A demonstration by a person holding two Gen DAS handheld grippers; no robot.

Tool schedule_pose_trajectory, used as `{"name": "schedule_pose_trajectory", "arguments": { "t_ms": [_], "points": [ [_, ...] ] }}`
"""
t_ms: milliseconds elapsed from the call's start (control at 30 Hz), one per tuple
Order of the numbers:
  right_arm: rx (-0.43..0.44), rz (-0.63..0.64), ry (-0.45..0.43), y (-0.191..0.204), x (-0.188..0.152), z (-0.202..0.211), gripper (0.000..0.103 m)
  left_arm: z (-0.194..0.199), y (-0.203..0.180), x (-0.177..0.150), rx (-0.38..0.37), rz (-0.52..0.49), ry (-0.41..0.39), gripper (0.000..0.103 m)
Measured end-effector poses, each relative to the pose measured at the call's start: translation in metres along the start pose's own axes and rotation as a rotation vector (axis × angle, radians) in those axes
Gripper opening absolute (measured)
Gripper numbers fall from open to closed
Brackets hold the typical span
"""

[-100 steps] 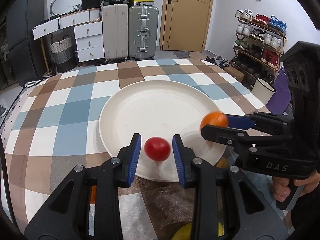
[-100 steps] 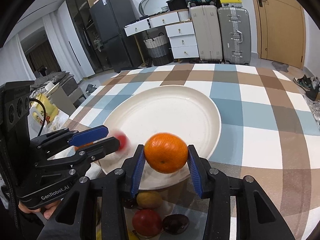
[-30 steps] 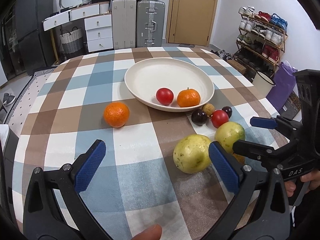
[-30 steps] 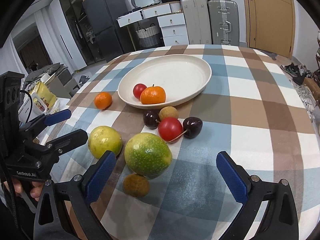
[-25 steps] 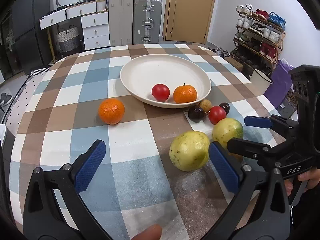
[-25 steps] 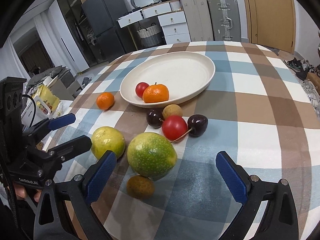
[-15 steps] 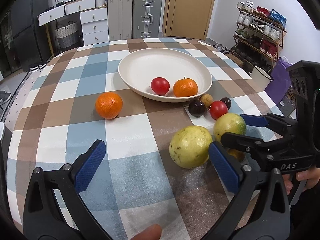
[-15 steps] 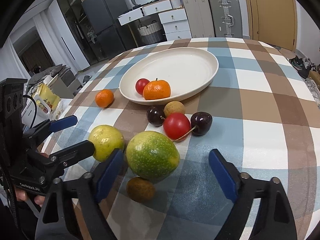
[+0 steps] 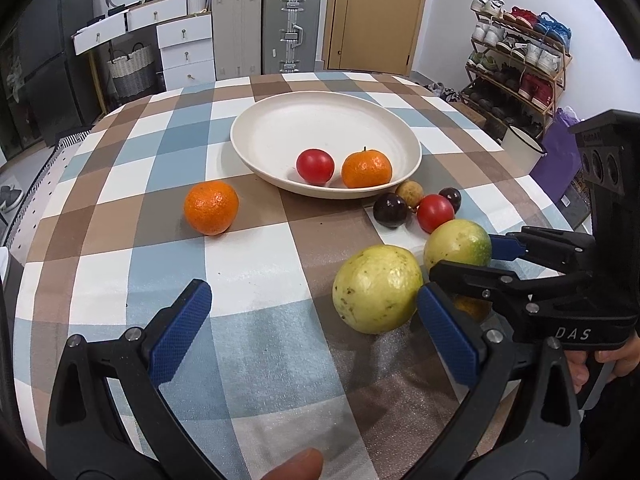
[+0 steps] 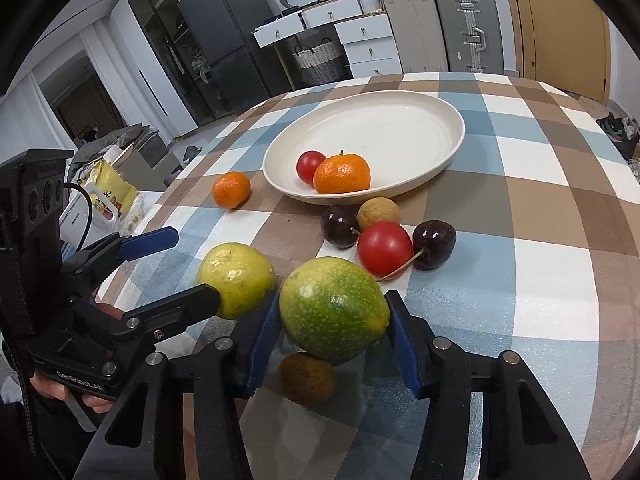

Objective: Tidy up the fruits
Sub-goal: 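Move the left tool to the pale yellow fruit while the right tool moves to the green mottled fruit, then close the left tool on the pale yellow fruit while the right tool grips the green fruit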

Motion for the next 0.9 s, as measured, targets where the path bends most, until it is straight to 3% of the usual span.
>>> {"name": "schedule_pose_trajectory", "arguments": {
  "t_ms": [733, 900],
  "points": [
    [0.025, -0.005, -0.060, -0.001, -0.006, 0.013, 0.053, -0.009, -0.011, -0.003, -0.039, 0.012, 0.023, 0.103],
    [0.021, -0.007, -0.067, -0.001, -0.007, 0.018, 0.053, -0.011, -0.012, -0.003, -0.089, 0.018, 0.035, 0.090]
  ]
}}
Point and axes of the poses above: each gripper's, at about its wrist camera, not at the fingertips, and z roughly against the way its jaws point, y to its left, x to its top, the point moved 1 cm from there along -z, roughly the way its jaws point, and after that the axes turned 4 degrees about x, right-handed, at the moved point
